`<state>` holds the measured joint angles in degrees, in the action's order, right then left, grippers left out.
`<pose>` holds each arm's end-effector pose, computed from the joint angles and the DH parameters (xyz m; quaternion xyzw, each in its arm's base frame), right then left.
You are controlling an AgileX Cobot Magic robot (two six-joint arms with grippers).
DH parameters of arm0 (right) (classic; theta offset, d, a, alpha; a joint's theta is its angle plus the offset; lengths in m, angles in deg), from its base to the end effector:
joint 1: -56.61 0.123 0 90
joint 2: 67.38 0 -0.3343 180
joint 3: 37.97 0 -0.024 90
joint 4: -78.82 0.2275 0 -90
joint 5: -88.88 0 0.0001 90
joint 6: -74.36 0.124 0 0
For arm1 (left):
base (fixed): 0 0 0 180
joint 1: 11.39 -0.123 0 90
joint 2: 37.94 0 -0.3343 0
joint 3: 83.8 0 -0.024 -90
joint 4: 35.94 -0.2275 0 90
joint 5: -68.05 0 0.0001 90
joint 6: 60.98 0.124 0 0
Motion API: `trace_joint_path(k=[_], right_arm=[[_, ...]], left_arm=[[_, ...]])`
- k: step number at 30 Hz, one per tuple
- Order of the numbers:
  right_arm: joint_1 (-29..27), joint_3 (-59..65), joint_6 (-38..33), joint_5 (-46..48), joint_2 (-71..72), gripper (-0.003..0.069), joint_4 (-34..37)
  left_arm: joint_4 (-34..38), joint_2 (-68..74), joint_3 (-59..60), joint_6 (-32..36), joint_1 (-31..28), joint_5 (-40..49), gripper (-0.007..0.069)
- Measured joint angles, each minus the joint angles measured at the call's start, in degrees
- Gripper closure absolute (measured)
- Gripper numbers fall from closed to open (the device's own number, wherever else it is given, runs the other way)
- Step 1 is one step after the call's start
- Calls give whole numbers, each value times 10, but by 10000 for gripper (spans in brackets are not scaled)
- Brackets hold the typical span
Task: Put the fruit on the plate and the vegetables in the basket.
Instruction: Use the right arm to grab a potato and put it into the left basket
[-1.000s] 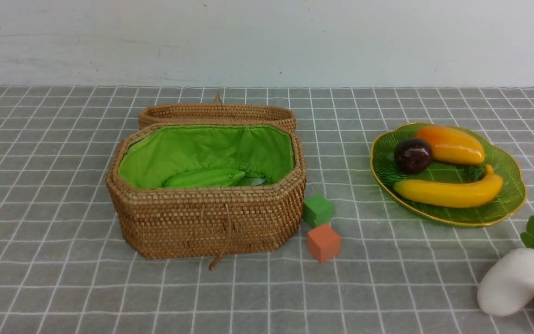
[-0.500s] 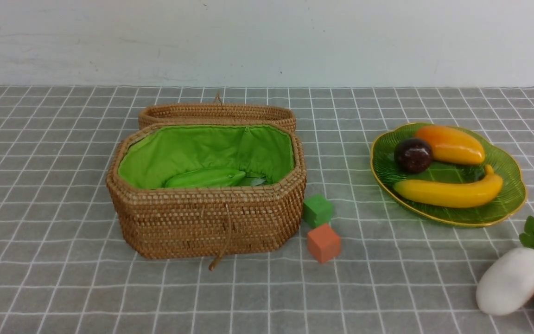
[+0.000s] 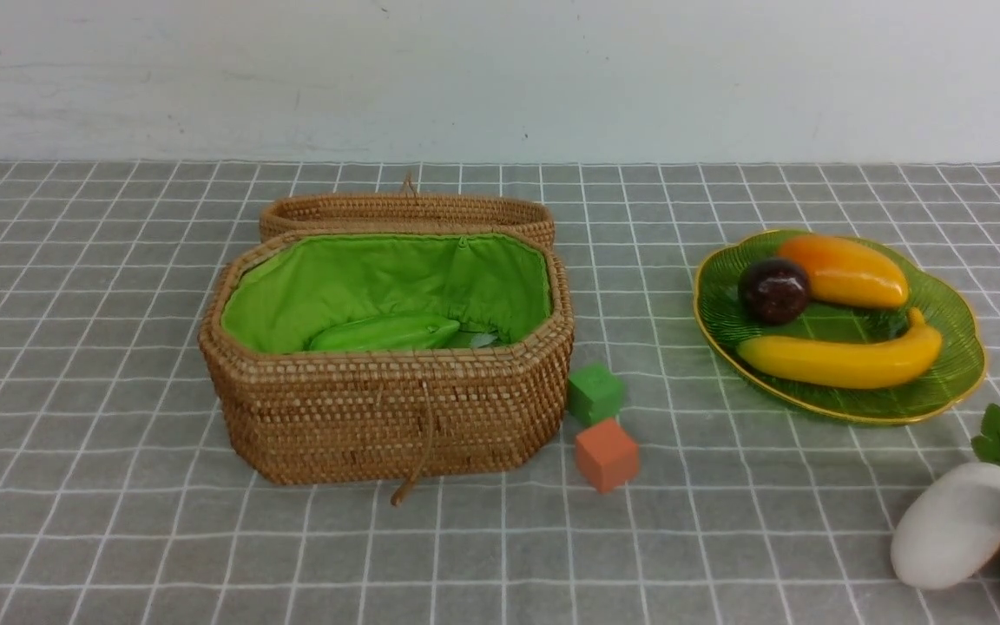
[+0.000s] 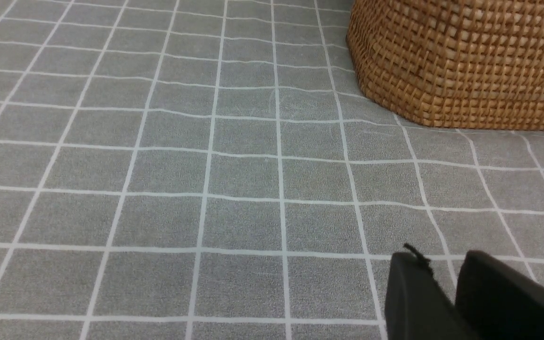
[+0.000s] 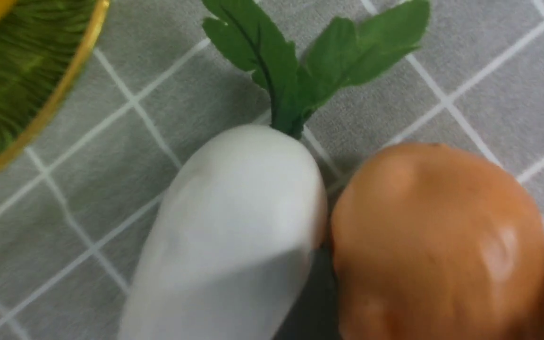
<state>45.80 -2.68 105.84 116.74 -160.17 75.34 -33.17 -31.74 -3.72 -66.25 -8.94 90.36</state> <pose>0.2554 -0.0524 0.2223 0.3309 0.9202 0.0182 0.2084 0.0105 -0.0027 0.1582 -0.0328 0.8112 -0.0597 0.5807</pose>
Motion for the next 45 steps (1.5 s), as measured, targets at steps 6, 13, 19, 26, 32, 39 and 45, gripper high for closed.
trace_joint_path(k=[6,13,19,26,32,39,45], right_arm=[[0,-5,0,4,0,102,-1],[0,-10,0,28,98,102,-24],[0,-84,-50,35,188,102,24],[49,-250,-288,54,168,102,246],[177,-379,-500,107,42,102,391],[311,-559,-570,176,-151,102,423],[364,-699,-580,177,-279,102,410]], left_arm=[[0,0,0,0,0,0,480],[0,0,0,0,0,0,480],[0,0,0,0,0,0,480],[0,0,0,0,0,0,480],[0,0,0,0,0,0,480],[0,0,0,0,0,0,480],[0,0,0,0,0,0,480]])
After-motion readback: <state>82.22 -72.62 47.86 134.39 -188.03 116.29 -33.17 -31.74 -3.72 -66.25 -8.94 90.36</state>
